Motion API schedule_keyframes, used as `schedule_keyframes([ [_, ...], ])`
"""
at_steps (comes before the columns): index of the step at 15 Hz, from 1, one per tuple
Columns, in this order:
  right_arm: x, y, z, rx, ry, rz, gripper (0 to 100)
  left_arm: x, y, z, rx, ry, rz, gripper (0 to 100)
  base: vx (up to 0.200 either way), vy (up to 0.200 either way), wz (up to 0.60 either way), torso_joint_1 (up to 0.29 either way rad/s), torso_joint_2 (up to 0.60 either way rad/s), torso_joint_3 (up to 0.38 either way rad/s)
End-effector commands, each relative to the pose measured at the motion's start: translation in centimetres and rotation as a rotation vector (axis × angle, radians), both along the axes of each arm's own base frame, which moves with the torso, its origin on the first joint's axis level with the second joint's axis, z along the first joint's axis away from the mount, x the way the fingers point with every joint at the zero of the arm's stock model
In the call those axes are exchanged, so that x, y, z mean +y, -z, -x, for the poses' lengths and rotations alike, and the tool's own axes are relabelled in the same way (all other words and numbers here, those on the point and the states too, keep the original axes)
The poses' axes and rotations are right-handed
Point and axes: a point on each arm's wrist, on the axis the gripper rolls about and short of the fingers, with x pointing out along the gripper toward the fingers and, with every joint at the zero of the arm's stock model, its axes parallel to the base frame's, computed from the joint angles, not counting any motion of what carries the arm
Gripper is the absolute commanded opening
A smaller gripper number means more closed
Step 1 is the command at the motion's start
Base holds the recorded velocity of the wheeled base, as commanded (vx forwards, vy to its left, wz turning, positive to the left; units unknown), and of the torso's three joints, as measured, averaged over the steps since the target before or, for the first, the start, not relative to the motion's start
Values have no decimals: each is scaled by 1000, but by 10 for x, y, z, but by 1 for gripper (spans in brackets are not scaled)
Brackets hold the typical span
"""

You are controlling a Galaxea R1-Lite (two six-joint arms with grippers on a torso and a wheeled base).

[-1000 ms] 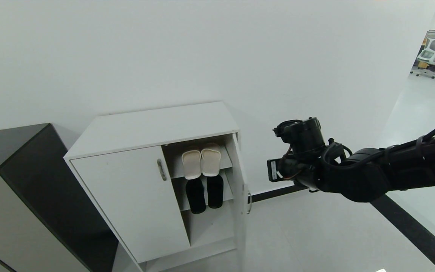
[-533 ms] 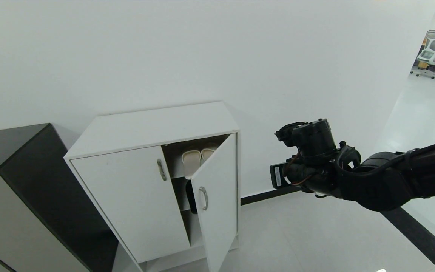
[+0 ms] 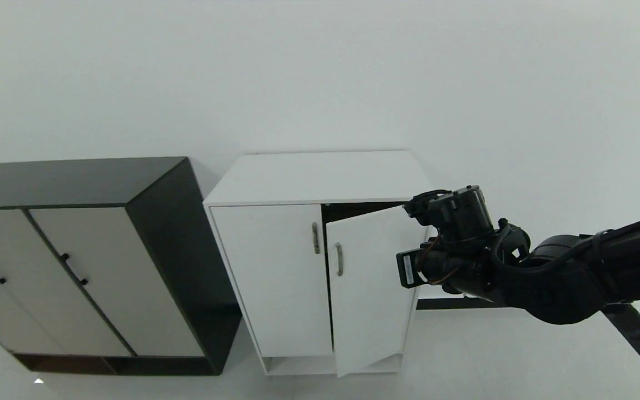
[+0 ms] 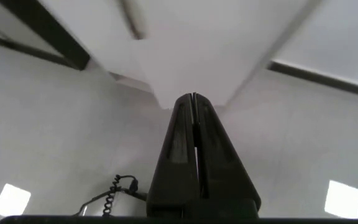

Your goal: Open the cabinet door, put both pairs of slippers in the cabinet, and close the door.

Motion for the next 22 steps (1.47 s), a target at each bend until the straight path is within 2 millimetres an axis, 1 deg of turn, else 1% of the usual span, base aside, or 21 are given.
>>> schedule_keyframes([
  [1, -1, 6, 2, 4, -3, 4, 0, 0, 0, 0, 1, 0, 1, 0, 0, 0, 0, 0, 0, 0],
  [2, -1, 7, 2, -7, -12, -12, 0, 0, 0, 0, 2, 0, 1, 0, 0, 0, 0, 0, 0, 0],
  [3, -3, 11, 6, -3, -62, -45, 0, 0, 0, 0, 1, 0, 1, 0, 0, 0, 0, 0, 0, 0],
  [5, -16, 17, 12, 7, -214, -103, 0, 0, 0, 0, 1, 0, 1, 0, 0, 0, 0, 0, 0, 0],
  [6, -31, 28, 14, 3, -356, -99, 0, 0, 0, 0, 1, 0, 1, 0, 0, 0, 0, 0, 0, 0],
  [7, -38, 34, 14, -14, -423, -103, 0, 0, 0, 0, -1, 0, 1, 0, 0, 0, 0, 0, 0, 0],
  [8, -41, 39, 16, -11, -443, -114, 0, 0, 0, 0, 2, 0, 1, 0, 0, 0, 0, 0, 0, 0],
  [13, -41, 42, 17, -6, -459, -118, 0, 0, 0, 0, 2, 0, -1, 0, 200, 0, 0, -1, 1, 2],
  [17, -35, 49, 15, 7, -471, -109, 0, 0, 0, 0, 1, 0, -1, 0, 200, 0, 0, 6, 4, 5],
  [19, -29, 53, 11, 8, -479, -113, 0, 0, 0, 0, 1, 0, 1, 0, 200, 0, 0, 5, -5, 2],
  [22, -18, 58, -3, 4, -470, -122, 0, 0, 0, 0, 2, 0, 1, 0, 0, 0, 0, 0, 0, 0],
])
